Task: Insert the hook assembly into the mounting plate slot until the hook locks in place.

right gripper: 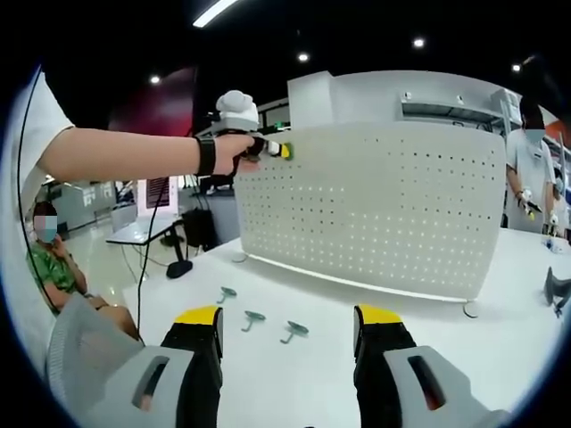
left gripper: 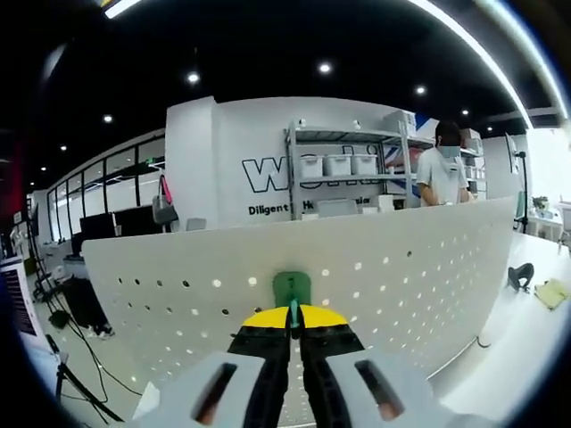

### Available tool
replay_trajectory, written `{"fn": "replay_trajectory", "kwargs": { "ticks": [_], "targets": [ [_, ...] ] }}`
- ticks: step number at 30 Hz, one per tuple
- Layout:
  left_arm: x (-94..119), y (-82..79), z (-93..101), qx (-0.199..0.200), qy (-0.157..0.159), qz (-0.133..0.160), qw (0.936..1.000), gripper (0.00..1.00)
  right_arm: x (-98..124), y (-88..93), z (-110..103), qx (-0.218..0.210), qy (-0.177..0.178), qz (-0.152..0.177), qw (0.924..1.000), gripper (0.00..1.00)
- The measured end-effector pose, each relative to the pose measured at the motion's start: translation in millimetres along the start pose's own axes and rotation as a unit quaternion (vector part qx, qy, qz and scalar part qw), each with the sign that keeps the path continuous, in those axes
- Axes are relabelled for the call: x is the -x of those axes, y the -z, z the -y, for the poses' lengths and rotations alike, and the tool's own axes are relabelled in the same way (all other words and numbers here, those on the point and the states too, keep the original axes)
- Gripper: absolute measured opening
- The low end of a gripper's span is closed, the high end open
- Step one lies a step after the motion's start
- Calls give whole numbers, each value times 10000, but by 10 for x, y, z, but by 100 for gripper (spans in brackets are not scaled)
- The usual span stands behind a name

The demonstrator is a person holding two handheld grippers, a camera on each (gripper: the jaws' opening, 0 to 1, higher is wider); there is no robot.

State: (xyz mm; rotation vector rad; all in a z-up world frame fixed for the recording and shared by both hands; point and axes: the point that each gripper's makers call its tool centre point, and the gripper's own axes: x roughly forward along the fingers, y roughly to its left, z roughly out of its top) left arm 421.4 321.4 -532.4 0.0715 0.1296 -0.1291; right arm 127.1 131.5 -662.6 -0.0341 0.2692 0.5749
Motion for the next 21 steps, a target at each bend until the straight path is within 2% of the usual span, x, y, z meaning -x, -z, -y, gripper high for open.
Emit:
{"fn": "replay_trajectory", "kwargs": {
  "ticks": [5, 9, 16, 21],
  "targets": [
    [1, -5, -2, 40, -44, -26, 10000, 3, -5, -17, -8, -18, -2, 33, 10000, 60],
    [-9, -10, -11, 408, -97, -112, 9991, 2, 1, -1, 0, -32, 8, 23, 10000, 60],
    [-3, -25, -8, 463, -121, -158, 9987, 2, 11, 2, 10, -49, 15, 31, 10000, 60],
    [-27, -32, -7, 213, -100, -343, 9991, 3, -3, 4, -6, -33, -9, 19, 10000, 60]
  ]
}}
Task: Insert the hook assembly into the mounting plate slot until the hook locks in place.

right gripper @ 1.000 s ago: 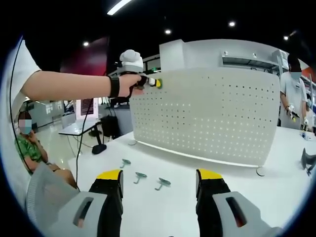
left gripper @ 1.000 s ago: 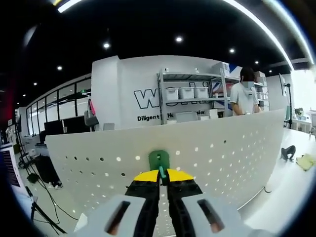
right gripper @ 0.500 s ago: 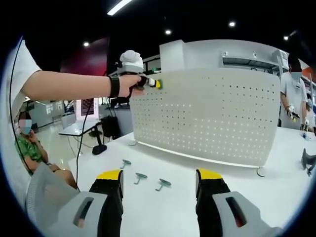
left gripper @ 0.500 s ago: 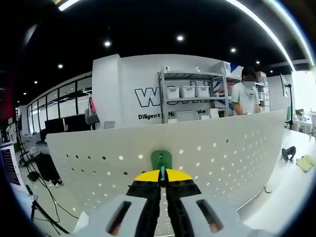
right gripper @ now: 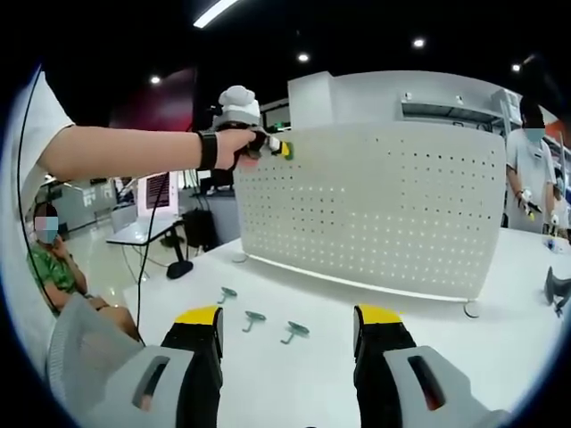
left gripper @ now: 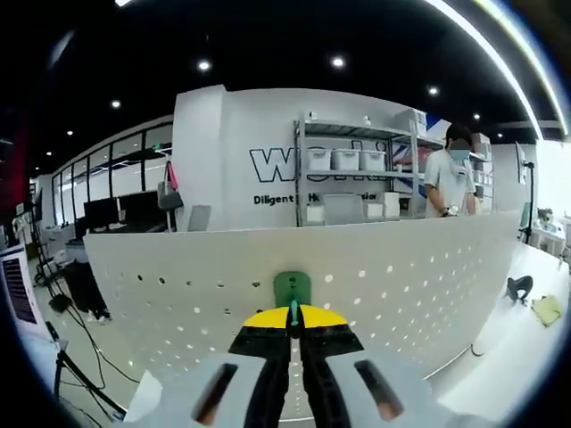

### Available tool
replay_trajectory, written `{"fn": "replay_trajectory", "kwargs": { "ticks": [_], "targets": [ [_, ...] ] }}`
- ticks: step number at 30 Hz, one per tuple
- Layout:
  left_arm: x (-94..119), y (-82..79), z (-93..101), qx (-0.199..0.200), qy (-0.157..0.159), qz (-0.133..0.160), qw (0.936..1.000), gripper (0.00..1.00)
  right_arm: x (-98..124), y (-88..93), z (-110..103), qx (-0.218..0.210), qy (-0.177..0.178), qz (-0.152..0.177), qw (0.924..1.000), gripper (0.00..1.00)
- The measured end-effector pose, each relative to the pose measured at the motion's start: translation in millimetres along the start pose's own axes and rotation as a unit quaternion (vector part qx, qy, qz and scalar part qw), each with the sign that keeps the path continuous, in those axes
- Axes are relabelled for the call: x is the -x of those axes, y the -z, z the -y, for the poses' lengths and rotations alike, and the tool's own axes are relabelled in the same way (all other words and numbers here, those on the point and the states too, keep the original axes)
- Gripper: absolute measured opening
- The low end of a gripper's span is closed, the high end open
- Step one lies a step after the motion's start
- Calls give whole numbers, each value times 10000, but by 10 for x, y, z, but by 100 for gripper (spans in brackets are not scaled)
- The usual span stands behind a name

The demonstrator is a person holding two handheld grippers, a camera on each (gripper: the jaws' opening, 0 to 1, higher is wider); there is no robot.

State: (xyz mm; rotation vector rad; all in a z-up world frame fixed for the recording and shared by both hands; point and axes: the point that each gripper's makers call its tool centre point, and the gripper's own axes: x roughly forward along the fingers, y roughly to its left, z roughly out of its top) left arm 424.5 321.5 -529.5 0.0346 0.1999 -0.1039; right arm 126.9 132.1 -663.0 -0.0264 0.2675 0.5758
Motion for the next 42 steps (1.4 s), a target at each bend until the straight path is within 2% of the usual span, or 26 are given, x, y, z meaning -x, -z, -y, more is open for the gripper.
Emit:
{"fn": "replay_trajectory", "kwargs": {
  "ticks": [5, 7, 12, 23, 25, 28, 30, 42],
  "targets": [
    [13, -1, -19, -49, 21, -17, 10000, 2, -4, -1, -4, 7, -2, -8, 10000, 60],
    [14, 22, -9, -95, 53, -109, 9999, 2, -3, 0, -3, -22, -5, -2, 10000, 60],
    [-16, 15, -33, 136, 93, -247, 9996, 2, -7, -8, -13, -11, -17, 11, 10000, 60],
    [-51, 43, -18, -4, 35, -485, 9988, 2, -11, -6, -10, -28, -12, 10, 10000, 60],
    [-40, 48, -20, 274, -73, -475, 9985, 2, -21, -2, -20, -19, -28, -1, 10000, 60],
    [-29, 55, 5, 172, -148, -425, 9988, 2, -28, -12, -33, -6, -44, 14, 10000, 60],
    [-17, 91, 16, 320, -153, -518, 9980, 2, -24, -10, -34, -32, -48, 15, 10000, 60],
    [9, 68, 27, 7, -34, -312, 9995, 3, -24, 2, -28, -28, -55, -9, 10000, 59]
  ]
}}
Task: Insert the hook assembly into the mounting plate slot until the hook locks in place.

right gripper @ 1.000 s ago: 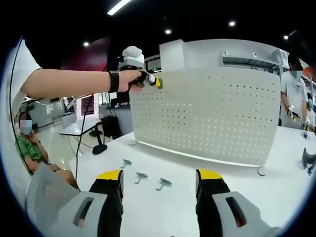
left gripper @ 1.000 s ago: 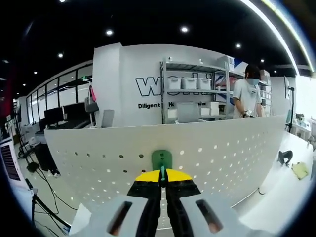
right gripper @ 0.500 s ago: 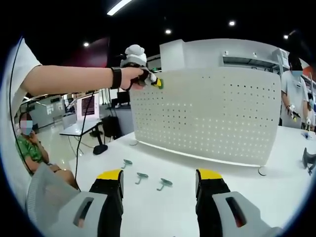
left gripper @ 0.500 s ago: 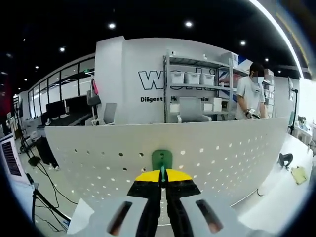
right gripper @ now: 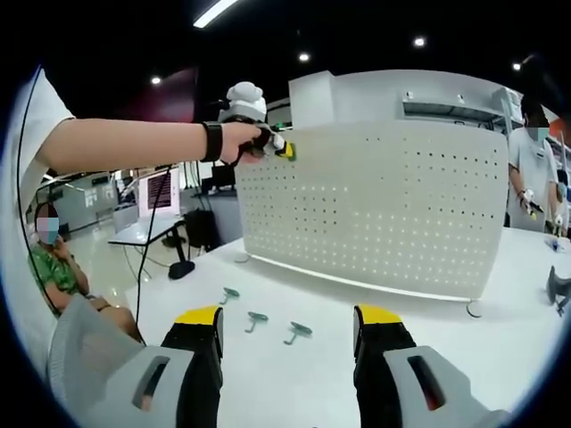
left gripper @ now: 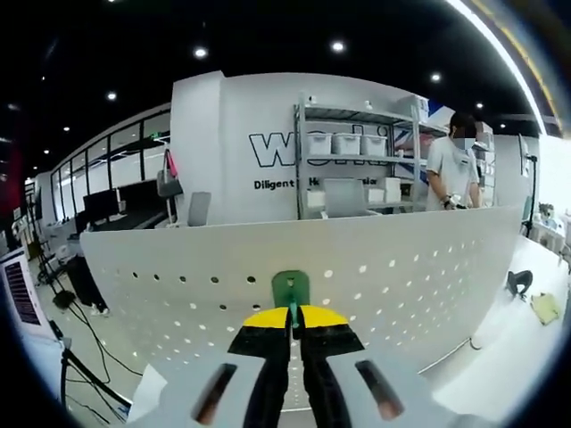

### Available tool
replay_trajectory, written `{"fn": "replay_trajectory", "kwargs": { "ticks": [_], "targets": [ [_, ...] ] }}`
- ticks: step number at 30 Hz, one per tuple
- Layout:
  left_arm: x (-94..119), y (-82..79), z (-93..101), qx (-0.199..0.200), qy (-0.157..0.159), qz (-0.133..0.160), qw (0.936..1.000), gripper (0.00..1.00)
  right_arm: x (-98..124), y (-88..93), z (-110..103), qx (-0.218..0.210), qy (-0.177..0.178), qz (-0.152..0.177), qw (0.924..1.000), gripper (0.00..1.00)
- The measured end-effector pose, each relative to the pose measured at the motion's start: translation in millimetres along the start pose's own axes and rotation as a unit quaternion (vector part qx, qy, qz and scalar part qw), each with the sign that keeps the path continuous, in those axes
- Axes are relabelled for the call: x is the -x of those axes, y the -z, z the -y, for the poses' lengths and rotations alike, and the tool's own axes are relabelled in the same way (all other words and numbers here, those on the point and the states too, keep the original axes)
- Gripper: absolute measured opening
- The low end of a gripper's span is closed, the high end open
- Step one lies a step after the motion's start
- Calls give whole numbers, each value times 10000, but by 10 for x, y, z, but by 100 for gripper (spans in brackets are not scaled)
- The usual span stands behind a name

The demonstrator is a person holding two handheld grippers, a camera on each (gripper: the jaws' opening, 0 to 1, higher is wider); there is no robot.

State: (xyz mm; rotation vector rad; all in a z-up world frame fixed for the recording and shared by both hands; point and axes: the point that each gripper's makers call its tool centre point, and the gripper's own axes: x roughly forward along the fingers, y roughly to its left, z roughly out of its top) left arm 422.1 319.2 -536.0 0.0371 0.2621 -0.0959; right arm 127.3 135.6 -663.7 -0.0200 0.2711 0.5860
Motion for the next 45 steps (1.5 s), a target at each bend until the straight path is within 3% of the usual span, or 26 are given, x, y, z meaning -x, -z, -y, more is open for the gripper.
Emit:
{"fn": "replay_trajectory", "kwargs": {
  "ticks": [14, 21, 26, 39, 45],
  "targets": [
    [40, 56, 11, -80, 119, 92, 9999, 4, 2, -14, 7, 37, -7, -4, 10000, 59],
    [66, -35, -10, -114, 141, 339, 9993, 6, -13, -9, -17, 29, -39, -5, 10000, 59],
    [56, -16, -15, -116, 184, 289, 9993, 6, -21, -21, -23, 40, -45, 14, 10000, 59],
    [125, 39, 122, -287, 506, 483, 9971, 19, -26, -19, -40, 72, -80, -5, 9999, 60],
    [206, 109, 129, -262, 596, 548, 9964, 20, -42, -26, -34, 105, -112, -29, 9999, 60]
  ]
}}
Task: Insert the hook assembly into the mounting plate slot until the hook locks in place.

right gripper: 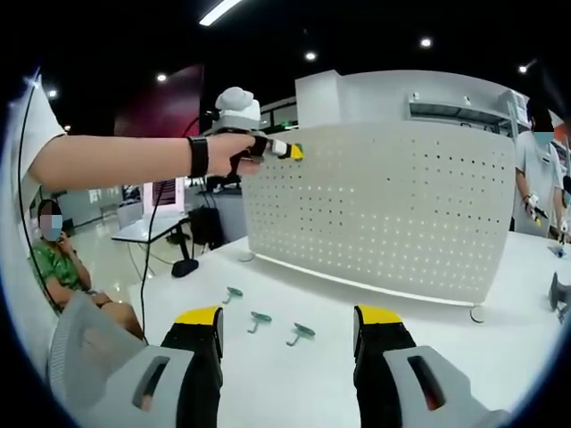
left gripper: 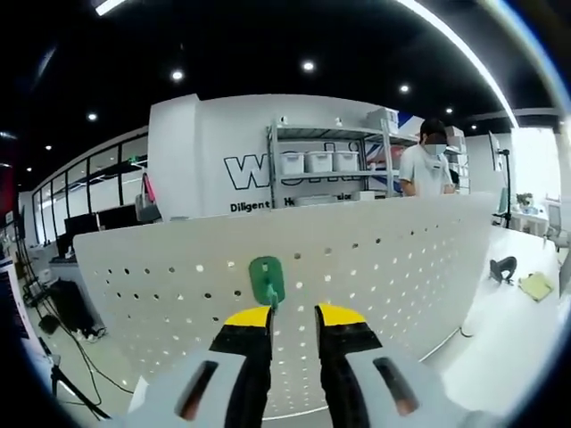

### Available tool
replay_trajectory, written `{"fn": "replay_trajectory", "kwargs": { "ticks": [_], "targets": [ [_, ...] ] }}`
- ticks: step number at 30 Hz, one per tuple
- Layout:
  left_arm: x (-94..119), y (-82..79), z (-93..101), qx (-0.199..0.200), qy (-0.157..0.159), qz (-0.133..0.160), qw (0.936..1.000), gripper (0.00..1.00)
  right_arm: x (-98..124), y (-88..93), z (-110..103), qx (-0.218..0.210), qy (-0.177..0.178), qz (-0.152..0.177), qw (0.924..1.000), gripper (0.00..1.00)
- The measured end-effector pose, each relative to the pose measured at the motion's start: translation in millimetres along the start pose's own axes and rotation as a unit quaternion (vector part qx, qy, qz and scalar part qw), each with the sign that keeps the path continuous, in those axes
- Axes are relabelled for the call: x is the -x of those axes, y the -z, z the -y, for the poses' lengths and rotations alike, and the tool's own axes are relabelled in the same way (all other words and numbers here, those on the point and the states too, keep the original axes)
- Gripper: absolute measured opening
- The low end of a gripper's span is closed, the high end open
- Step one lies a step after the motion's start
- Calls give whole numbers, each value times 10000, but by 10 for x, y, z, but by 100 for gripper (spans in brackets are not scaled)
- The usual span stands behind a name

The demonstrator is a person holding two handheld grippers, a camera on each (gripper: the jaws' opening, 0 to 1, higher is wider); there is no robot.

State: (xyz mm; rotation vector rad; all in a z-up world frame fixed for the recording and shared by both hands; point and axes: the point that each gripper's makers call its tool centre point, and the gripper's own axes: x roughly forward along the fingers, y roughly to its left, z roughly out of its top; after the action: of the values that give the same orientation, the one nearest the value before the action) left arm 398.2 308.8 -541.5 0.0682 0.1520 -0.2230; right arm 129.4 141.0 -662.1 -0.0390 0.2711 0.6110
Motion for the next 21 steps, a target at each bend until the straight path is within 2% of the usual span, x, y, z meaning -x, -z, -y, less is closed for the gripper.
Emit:
{"fn": "replay_trajectory", "kwargs": {
  "ticks": [9, 14, 21],
  "targets": [
    [143, 13, 146, 108, 375, 235, 9990, 24, -43, -22, -35, 70, -108, -34, 9999, 60],
    [206, 22, 206, 142, 497, 261, 9983, 24, -60, -29, -41, 78, -146, -42, 9999, 60],
    [287, -3, 301, 73, 769, 406, 9962, 28, -80, -55, -32, 122, -164, -36, 9998, 60]
  ]
}}
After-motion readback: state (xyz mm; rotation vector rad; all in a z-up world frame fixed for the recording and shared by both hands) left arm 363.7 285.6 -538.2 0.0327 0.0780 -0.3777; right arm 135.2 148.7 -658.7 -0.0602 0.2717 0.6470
